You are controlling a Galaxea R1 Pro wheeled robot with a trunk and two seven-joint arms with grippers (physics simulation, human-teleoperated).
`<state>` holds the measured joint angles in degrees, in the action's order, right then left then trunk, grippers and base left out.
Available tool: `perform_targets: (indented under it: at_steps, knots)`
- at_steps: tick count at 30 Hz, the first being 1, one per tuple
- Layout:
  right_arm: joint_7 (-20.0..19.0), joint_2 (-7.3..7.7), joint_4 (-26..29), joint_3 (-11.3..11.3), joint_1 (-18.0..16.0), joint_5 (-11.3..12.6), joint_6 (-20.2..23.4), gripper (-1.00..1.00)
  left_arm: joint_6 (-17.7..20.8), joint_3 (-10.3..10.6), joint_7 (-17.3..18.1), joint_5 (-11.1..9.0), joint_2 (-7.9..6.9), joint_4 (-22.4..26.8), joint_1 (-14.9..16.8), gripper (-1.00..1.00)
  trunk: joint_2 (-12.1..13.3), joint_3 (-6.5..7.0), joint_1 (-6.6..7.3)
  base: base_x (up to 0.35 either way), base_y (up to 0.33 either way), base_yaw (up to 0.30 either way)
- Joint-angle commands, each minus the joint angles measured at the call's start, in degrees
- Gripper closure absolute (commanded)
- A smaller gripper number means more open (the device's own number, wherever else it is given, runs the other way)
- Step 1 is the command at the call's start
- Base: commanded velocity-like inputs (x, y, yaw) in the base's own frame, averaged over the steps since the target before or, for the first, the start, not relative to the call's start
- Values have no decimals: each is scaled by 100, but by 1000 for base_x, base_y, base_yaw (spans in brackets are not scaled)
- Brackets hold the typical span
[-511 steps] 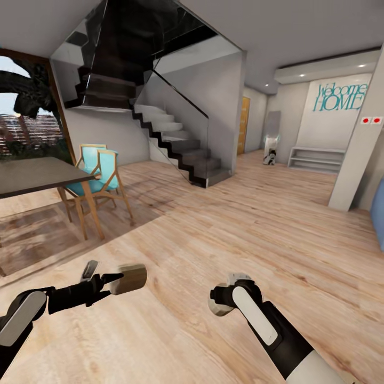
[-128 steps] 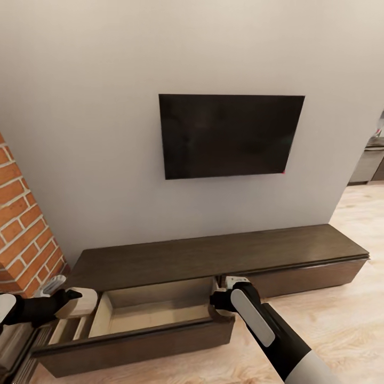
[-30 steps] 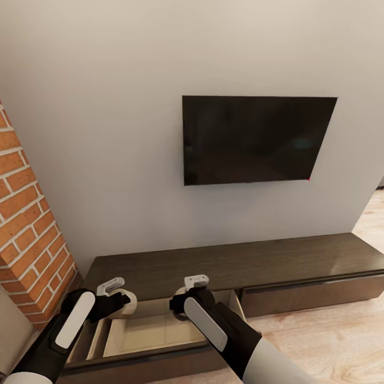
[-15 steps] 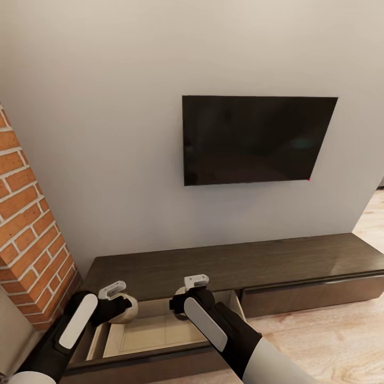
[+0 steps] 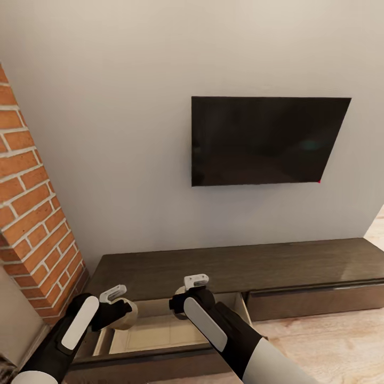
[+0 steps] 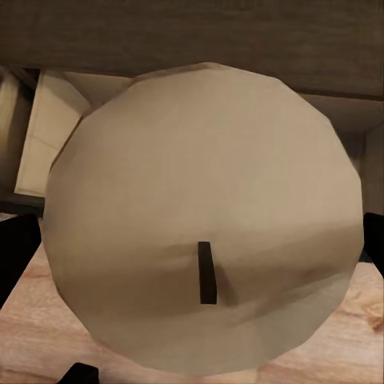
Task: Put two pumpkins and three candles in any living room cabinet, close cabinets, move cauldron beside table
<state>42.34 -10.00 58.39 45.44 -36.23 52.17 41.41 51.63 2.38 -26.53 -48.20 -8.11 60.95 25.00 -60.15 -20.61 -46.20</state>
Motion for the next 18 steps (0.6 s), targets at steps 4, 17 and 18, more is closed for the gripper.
perform_targets:
  at_steps: [4,17,18]
  knots:
    - [58,0,5,1,-6,74,-4,100,5,17,-58,-52,-5,12,5,100,-5,0,-1,0,0,111]
    - [47,0,6,0,-6,74,-14,100,5,23,-54,-58,-6,22,5,100,-5,2,-1,95,26,7]
    - [47,0,6,0,-6,74,-14,100,5,24,-54,-58,-6,22,5,100,-5,2,-1,120,130,0]
